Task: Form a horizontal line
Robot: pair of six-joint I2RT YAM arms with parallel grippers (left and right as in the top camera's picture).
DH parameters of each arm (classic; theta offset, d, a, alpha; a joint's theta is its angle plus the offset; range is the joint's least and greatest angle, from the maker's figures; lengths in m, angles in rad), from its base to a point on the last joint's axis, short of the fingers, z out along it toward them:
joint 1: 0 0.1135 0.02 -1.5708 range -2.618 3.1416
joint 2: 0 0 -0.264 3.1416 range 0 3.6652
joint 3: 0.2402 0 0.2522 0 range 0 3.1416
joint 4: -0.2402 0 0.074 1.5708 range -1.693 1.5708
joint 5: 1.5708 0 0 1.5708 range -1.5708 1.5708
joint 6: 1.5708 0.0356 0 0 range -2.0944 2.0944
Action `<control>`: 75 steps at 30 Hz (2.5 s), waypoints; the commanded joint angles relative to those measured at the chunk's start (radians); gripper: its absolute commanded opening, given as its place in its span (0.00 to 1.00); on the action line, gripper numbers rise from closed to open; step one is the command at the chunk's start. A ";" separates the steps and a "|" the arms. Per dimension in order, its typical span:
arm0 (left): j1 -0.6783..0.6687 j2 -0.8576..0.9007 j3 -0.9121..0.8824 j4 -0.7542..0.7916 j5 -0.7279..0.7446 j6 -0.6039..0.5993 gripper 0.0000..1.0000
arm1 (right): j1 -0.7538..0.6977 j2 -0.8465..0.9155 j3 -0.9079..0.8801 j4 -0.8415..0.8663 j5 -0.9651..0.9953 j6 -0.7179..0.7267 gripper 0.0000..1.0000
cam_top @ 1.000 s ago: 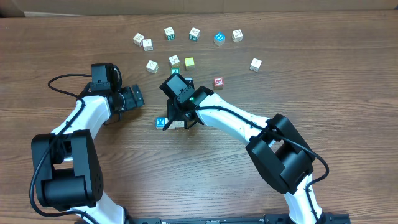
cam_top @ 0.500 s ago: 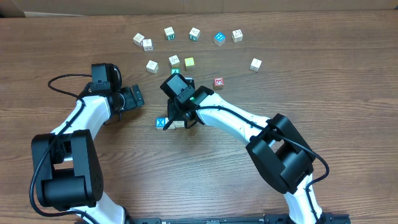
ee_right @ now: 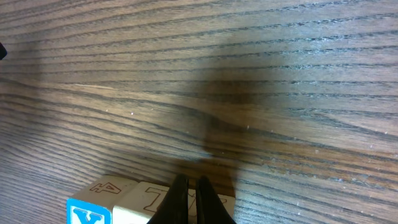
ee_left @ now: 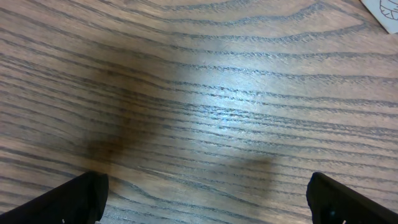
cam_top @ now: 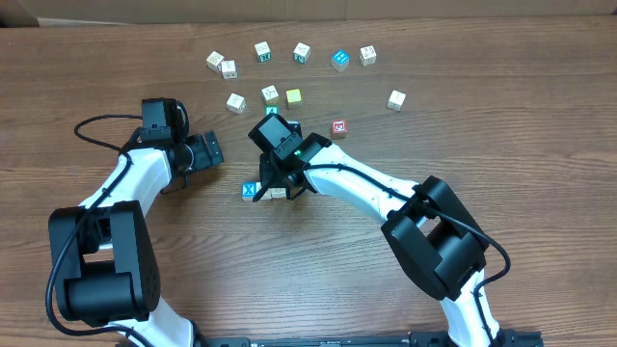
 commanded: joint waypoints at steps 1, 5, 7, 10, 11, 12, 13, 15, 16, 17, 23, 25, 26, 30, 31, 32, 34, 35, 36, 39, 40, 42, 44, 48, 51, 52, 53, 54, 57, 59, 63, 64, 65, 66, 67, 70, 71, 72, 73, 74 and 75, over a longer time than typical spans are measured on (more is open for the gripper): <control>-0.001 0.013 -0.004 0.000 0.008 -0.010 1.00 | -0.005 0.008 -0.003 0.003 -0.003 0.007 0.04; -0.001 0.013 -0.004 0.000 0.008 -0.010 1.00 | -0.013 0.008 -0.003 0.007 0.064 0.007 0.04; -0.001 0.013 -0.004 0.000 0.008 -0.010 1.00 | -0.022 0.008 -0.003 0.016 0.074 0.007 0.04; -0.001 0.013 -0.004 0.000 0.008 -0.010 1.00 | -0.037 0.008 -0.003 0.025 0.074 0.007 0.04; -0.001 0.013 -0.004 0.000 0.008 -0.010 1.00 | -0.044 0.008 -0.003 0.025 0.074 0.007 0.04; -0.001 0.013 -0.004 0.000 0.008 -0.010 1.00 | -0.051 0.008 -0.003 0.024 0.074 0.007 0.05; -0.001 0.013 -0.004 0.000 0.008 -0.010 1.00 | -0.056 0.008 -0.003 0.021 0.074 0.007 0.05; -0.001 0.013 -0.004 0.000 0.008 -0.010 1.00 | -0.067 0.008 -0.003 0.007 0.073 0.007 0.05; -0.001 0.013 -0.004 0.000 0.008 -0.010 1.00 | -0.069 0.008 -0.003 -0.004 0.073 0.007 0.05; -0.001 0.013 -0.004 0.000 0.008 -0.010 1.00 | -0.071 0.008 -0.003 -0.025 0.071 0.007 0.05; -0.001 0.013 -0.004 0.000 0.008 -0.010 0.99 | -0.071 0.008 -0.003 -0.104 -0.008 0.007 0.04; -0.001 0.013 -0.004 0.000 0.008 -0.010 1.00 | -0.071 0.008 -0.003 -0.118 -0.049 0.007 0.04; -0.001 0.013 -0.004 0.000 0.008 -0.010 1.00 | -0.071 0.008 -0.003 -0.125 -0.070 0.006 0.04; -0.001 0.013 -0.004 0.000 0.008 -0.010 1.00 | -0.071 0.008 -0.003 -0.143 -0.116 0.007 0.04; -0.001 0.013 -0.004 0.000 0.008 -0.010 0.99 | -0.071 0.008 -0.003 -0.144 -0.124 0.007 0.04; -0.001 0.013 -0.004 0.000 0.008 -0.010 1.00 | -0.071 0.008 -0.003 -0.145 -0.138 0.007 0.04; -0.001 0.013 -0.004 0.000 0.008 -0.010 1.00 | -0.071 0.008 -0.003 -0.145 -0.160 0.007 0.04; -0.001 0.013 -0.004 0.000 0.008 -0.010 0.99 | -0.071 0.008 -0.003 -0.146 -0.165 0.007 0.04; -0.001 0.013 -0.004 0.000 0.008 -0.010 0.99 | -0.071 0.008 -0.003 -0.149 -0.167 0.007 0.04; -0.001 0.013 -0.004 0.000 0.008 -0.010 1.00 | -0.069 0.008 -0.003 -0.159 -0.166 0.007 0.04; -0.001 0.013 -0.004 0.000 0.008 -0.010 0.99 | -0.069 0.008 -0.003 -0.162 -0.166 0.007 0.04; -0.001 0.013 -0.004 0.000 0.008 -0.010 0.99 | -0.070 0.008 -0.003 -0.164 -0.167 0.007 0.04; -0.001 0.013 -0.004 0.000 0.008 -0.010 1.00 | -0.070 0.008 -0.003 -0.164 -0.167 0.007 0.04; -0.001 0.013 -0.004 0.000 0.008 -0.010 1.00 | -0.069 0.008 -0.003 -0.163 -0.183 0.007 0.05; -0.001 0.013 -0.004 0.000 0.008 -0.010 1.00 | -0.069 0.008 -0.003 -0.164 -0.186 0.007 0.05; -0.001 0.013 -0.004 0.000 0.008 -0.010 0.99 | -0.069 0.008 -0.003 -0.164 -0.187 0.007 0.05; -0.001 0.013 -0.004 0.000 0.008 -0.010 0.99 | -0.069 0.008 -0.003 -0.164 -0.190 0.007 0.05; -0.001 0.013 -0.004 0.000 0.008 -0.010 0.99 | -0.069 0.008 -0.003 -0.164 -0.195 0.007 0.05; -0.001 0.013 -0.004 0.000 0.008 -0.010 0.99 | -0.069 0.008 -0.003 -0.164 -0.209 0.007 0.05; -0.001 0.013 -0.004 0.000 0.008 -0.010 1.00 | -0.069 0.008 -0.003 -0.164 -0.208 0.007 0.05; -0.001 0.013 -0.004 0.000 0.008 -0.010 0.99 | -0.069 0.008 -0.003 -0.164 -0.208 0.007 0.05; -0.001 0.013 -0.004 0.000 0.008 -0.010 0.99 | -0.069 0.008 -0.003 -0.164 -0.208 0.007 0.06; -0.001 0.013 -0.004 0.000 0.008 -0.010 0.99 | -0.070 0.008 -0.003 -0.164 -0.206 0.007 0.06; -0.001 0.013 -0.004 0.000 0.008 -0.010 0.99 | -0.070 0.008 -0.003 -0.165 -0.203 0.006 0.06; -0.001 0.013 -0.004 0.000 0.008 -0.010 1.00 | -0.070 0.008 -0.003 -0.167 -0.195 0.007 0.06; -0.001 0.013 -0.004 0.000 0.008 -0.010 1.00 | -0.072 0.008 -0.003 -0.177 -0.146 0.007 0.07; -0.001 0.013 -0.004 0.000 0.008 -0.010 1.00 | -0.072 0.008 -0.003 -0.181 -0.131 0.007 0.07; -0.001 0.013 -0.004 0.000 0.008 -0.010 0.99 | -0.072 0.008 -0.003 -0.183 -0.119 0.007 0.07; -0.001 0.013 -0.004 0.000 0.008 -0.010 0.99 | -0.072 0.008 -0.003 -0.186 -0.103 0.007 0.07; -0.001 0.013 -0.004 0.000 0.008 -0.010 1.00 | -0.072 0.008 -0.003 -0.188 -0.087 0.007 0.07; -0.001 0.013 -0.004 0.000 0.008 -0.010 1.00 | -0.072 0.008 -0.003 -0.190 -0.072 0.007 0.07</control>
